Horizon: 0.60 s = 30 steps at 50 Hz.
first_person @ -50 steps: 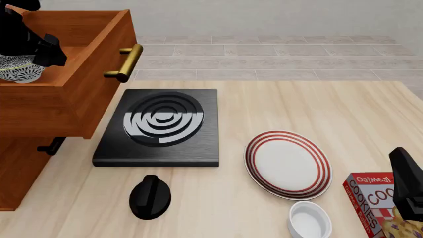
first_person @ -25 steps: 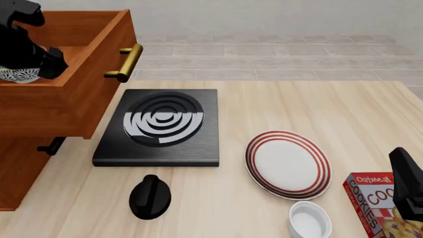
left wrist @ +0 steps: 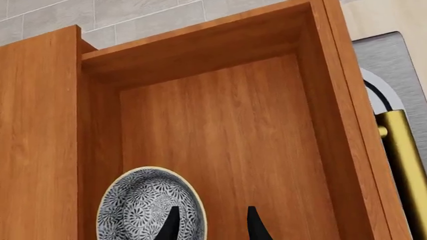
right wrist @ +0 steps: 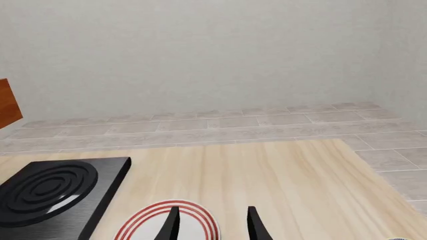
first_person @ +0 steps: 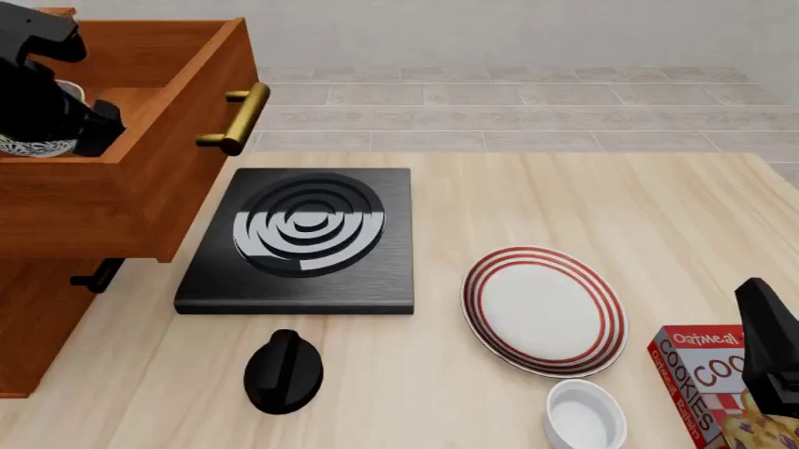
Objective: Pick the akita bowl in the top layer of the wooden cabinet and place it on the plate.
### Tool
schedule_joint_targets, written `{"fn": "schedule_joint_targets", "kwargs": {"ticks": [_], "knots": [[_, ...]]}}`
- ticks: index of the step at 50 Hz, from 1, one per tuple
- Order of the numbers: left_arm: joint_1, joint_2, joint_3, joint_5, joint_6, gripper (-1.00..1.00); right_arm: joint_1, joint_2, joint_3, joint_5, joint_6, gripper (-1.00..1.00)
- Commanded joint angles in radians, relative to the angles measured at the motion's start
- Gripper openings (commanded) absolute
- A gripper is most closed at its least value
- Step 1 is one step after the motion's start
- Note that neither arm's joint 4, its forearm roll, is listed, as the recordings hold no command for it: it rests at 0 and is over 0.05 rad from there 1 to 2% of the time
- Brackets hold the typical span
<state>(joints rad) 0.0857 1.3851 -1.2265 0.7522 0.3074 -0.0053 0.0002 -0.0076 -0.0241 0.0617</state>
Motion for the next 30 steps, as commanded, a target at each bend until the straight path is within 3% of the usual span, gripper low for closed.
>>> {"fn": "schedule_joint_targets", "kwargs": {"ticks": [1,4,5,11,17,30], "knots": [[0.008,-0.003,0.019,-0.020,0.006,1.00,-0.001,0.000,0.000,-0.002,-0.001,1.00],[-0.013,-0.008,0.011,-0.014,0.002,1.00,-0.001,0.000,0.000,-0.002,-0.001,1.00],[-0.005,-0.014,0.015,-0.020,0.029,-1.00,-0.001,0.000,0.000,-0.002,-0.001,1.00],[0.031,-0.015,0.036,-0.036,0.103,-1.00,-0.002,0.000,-0.001,-0.002,0.000,1.00],[-0.007,-0.003,0.002,-0.025,0.042,-1.00,-0.002,0.000,-0.002,-0.002,0.002,1.00],[-0.048,0.005,-0.028,-0.016,0.023,-1.00,-0.003,0.000,-0.002,-0.002,0.002,1.00]]}}
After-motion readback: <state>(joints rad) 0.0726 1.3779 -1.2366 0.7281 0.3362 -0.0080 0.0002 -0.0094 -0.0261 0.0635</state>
